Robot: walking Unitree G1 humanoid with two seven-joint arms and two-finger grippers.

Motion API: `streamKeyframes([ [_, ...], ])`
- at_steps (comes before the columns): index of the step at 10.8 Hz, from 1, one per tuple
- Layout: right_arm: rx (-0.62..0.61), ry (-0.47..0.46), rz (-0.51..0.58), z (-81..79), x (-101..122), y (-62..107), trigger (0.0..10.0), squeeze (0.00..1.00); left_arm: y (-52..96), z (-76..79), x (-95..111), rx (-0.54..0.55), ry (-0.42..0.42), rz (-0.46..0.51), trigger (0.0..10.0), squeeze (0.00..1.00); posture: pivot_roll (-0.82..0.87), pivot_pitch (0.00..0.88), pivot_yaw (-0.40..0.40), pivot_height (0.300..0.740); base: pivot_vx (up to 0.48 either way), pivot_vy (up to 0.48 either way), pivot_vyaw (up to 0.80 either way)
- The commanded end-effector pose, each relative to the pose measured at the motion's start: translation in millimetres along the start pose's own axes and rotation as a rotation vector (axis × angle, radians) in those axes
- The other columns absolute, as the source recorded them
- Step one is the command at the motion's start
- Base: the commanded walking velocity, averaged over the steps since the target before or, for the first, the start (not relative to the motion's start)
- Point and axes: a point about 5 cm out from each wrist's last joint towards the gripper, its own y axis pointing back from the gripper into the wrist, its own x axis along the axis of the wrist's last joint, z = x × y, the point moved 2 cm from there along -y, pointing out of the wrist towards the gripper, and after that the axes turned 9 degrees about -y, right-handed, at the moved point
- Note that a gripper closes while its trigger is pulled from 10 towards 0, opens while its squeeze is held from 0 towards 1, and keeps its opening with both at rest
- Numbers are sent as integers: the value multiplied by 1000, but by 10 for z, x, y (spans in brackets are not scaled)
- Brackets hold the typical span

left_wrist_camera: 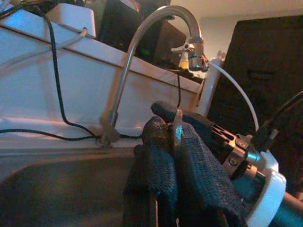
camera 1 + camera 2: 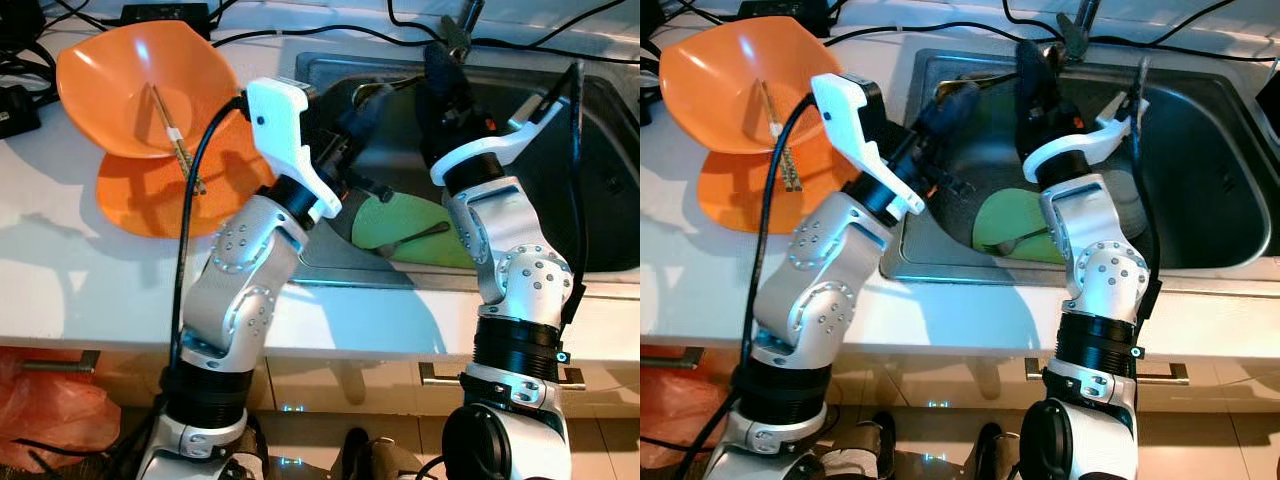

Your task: Kitchen organization

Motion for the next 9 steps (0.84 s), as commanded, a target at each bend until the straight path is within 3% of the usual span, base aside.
streamKeyframes([
  [1,17,-34,-9,-26,-71,34,10000,0,-50,47,83,-16,12,48,10000,0,158,211,-42,740,0,0,0],
  [9,19,-27,42,-63,30,-7,10000,0,-11,163,-70,-88,-62,-35,10000,0,157,206,-41,740,0,0,0],
])
